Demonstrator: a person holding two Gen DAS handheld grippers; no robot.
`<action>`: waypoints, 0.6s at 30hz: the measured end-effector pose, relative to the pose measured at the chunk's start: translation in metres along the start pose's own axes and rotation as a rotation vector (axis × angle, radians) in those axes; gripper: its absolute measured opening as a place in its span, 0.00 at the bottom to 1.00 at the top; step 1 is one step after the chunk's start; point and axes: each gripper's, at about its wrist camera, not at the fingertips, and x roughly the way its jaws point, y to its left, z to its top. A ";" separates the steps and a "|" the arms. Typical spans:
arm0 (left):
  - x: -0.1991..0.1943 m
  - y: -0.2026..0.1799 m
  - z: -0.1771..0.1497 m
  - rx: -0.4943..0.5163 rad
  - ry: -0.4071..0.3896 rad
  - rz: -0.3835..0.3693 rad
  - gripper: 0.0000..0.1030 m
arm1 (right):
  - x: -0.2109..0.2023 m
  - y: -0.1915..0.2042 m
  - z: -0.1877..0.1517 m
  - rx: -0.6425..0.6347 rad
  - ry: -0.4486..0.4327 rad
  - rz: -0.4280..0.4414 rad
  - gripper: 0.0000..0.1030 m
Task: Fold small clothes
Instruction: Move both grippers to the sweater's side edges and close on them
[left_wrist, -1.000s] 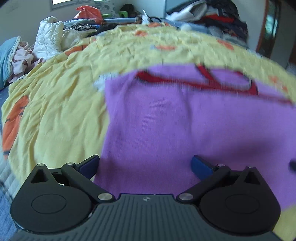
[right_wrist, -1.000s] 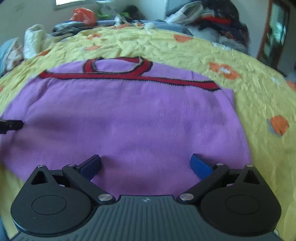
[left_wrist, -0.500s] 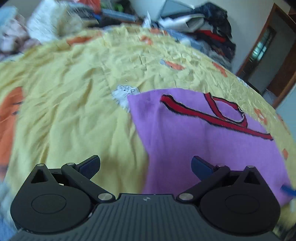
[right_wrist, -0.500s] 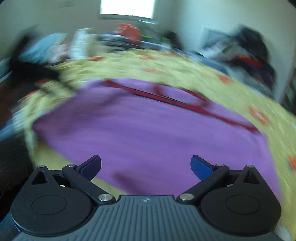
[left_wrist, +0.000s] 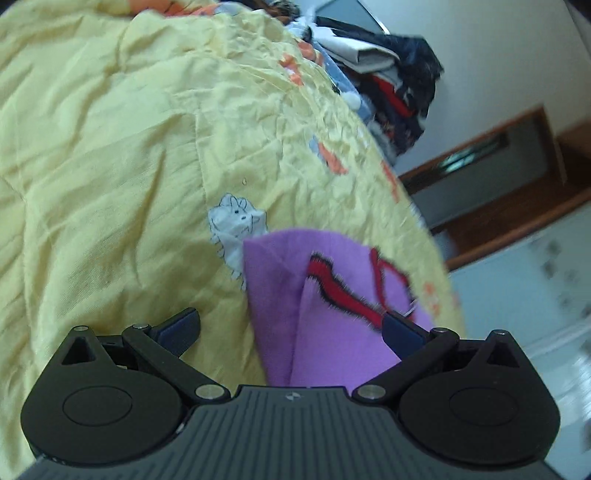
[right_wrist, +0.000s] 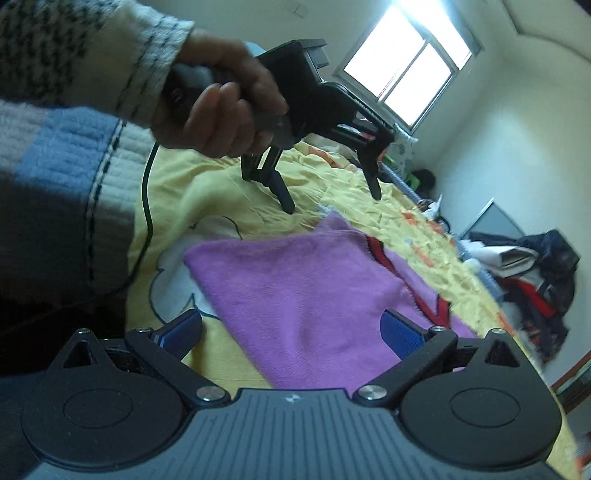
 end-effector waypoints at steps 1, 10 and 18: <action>0.002 0.002 0.005 -0.030 0.011 -0.026 1.00 | -0.004 -0.002 0.001 0.015 -0.015 0.000 1.00; 0.030 -0.004 0.008 -0.010 0.072 -0.131 1.00 | -0.006 -0.002 0.003 0.005 0.004 -0.056 1.00; 0.071 -0.022 0.031 0.044 0.201 -0.173 1.00 | 0.000 0.012 0.011 -0.072 0.022 -0.127 1.00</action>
